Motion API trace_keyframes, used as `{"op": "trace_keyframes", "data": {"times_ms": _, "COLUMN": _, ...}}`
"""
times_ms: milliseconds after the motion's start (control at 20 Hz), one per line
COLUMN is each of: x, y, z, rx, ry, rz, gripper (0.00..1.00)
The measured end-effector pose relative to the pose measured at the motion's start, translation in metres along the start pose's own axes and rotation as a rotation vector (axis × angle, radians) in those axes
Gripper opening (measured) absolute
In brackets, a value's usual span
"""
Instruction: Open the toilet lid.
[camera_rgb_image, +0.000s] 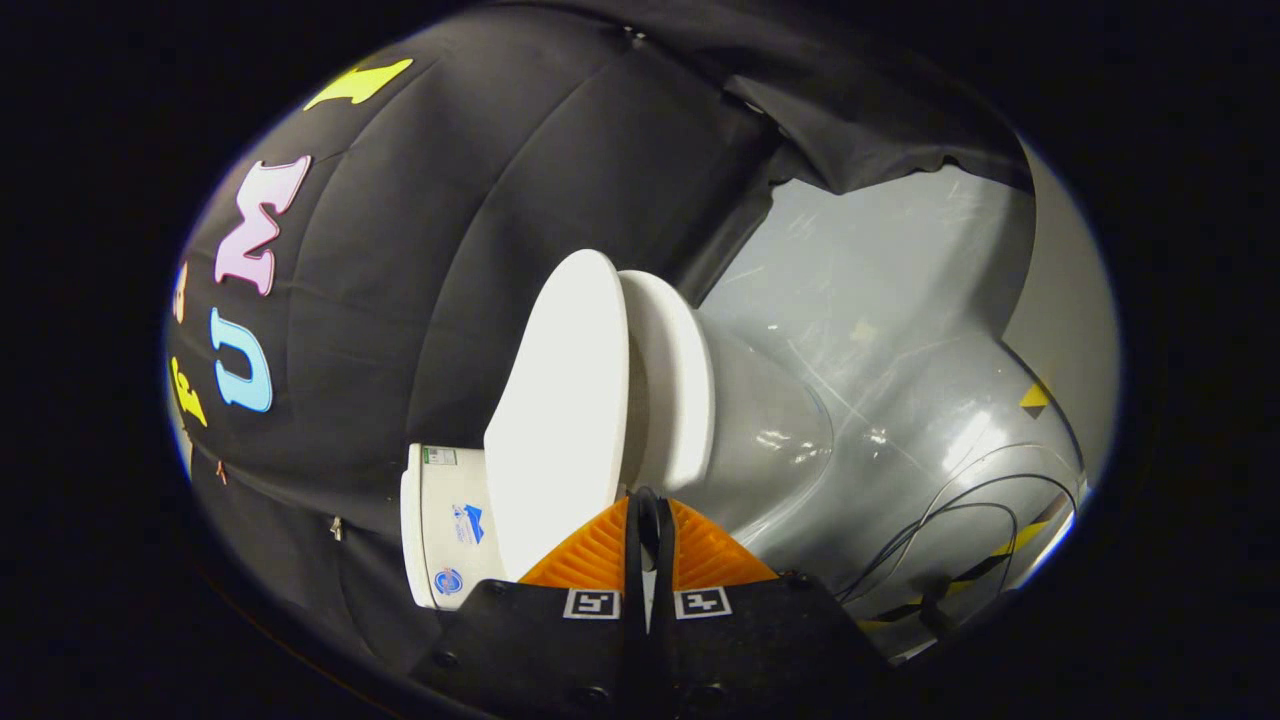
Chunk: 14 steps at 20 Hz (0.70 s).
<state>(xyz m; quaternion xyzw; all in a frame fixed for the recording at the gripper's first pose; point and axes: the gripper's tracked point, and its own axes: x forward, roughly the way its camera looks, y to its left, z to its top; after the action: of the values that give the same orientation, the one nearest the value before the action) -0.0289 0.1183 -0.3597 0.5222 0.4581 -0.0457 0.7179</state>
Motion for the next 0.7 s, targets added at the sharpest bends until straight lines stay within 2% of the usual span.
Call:
{"op": "trace_keyframes", "data": {"times_ms": 200, "x": -0.013, "y": 0.020, "z": 0.002, "rx": -0.004, "ry": 0.003, "rz": 0.016, "gripper": 0.05}}
{"op": "trace_keyframes", "data": {"times_ms": 400, "x": -0.028, "y": 0.048, "z": 0.004, "rx": -0.013, "ry": -0.002, "rz": 0.072, "gripper": 0.05}}
{"op": "trace_keyframes", "data": {"times_ms": 700, "x": -0.057, "y": 0.129, "z": -0.003, "rx": -0.165, "ry": 0.002, "rz": 0.189, "gripper": 0.05}}
